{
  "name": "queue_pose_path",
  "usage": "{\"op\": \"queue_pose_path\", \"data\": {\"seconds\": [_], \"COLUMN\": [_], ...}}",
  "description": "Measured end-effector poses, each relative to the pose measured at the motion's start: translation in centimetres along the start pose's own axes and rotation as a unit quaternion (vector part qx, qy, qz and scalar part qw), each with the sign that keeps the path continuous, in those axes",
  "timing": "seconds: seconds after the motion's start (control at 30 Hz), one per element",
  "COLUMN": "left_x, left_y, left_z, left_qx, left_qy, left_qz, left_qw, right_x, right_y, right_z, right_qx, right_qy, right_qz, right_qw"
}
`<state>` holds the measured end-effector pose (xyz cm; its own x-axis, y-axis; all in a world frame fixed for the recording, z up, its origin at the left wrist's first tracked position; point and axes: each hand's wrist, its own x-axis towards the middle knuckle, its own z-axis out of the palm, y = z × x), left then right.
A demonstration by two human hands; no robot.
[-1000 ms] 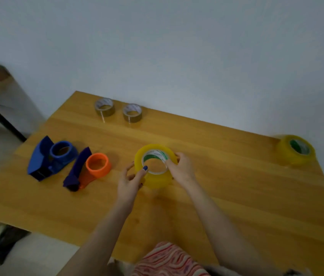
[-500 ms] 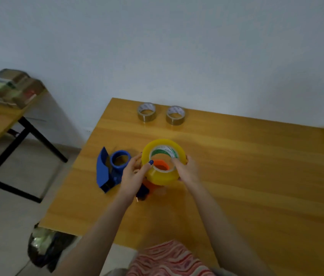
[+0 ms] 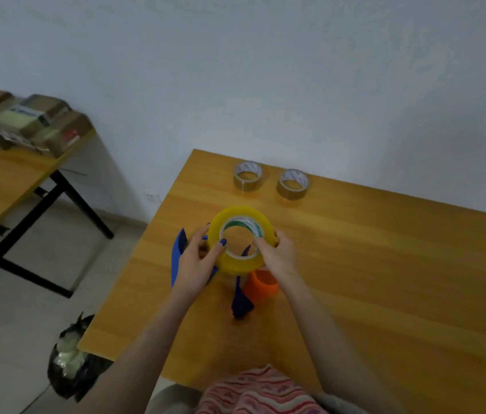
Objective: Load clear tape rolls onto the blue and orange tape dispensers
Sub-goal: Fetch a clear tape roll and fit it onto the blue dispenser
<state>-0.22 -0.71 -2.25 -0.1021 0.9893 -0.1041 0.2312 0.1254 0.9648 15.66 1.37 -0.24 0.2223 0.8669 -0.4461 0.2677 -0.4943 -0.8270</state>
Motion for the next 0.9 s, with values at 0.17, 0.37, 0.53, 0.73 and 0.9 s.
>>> {"op": "queue_pose_path", "data": {"seconds": [0.17, 0.37, 0.53, 0.73, 0.9], "left_x": [2.3, 5.2, 6.4, 6.3, 6.5], "left_y": [-0.4, -2.7, -5.0, -5.3, -5.5], "left_z": [-1.8, -6.5, -6.8, -5.9, -7.3], "left_qx": [0.079, 0.256, 0.381, 0.302, 0.318], "left_qy": [-0.039, -0.077, -0.159, -0.183, -0.159], "left_qz": [0.041, 0.100, 0.042, 0.030, -0.024], "left_qw": [0.995, 0.958, 0.910, 0.935, 0.934], "right_x": [0.8, 1.4, 0.6, 0.6, 2.7], "right_y": [-1.0, -1.3, -1.5, -1.3, -2.4], "right_z": [2.0, 4.3, 5.4, 6.0, 7.2], "right_qx": [0.004, 0.034, 0.026, -0.007, -0.009], "right_qy": [0.037, 0.087, 0.078, 0.049, 0.051], "right_qz": [0.013, 0.023, 0.060, 0.044, 0.052], "right_qw": [0.999, 0.995, 0.995, 0.998, 0.997]}}
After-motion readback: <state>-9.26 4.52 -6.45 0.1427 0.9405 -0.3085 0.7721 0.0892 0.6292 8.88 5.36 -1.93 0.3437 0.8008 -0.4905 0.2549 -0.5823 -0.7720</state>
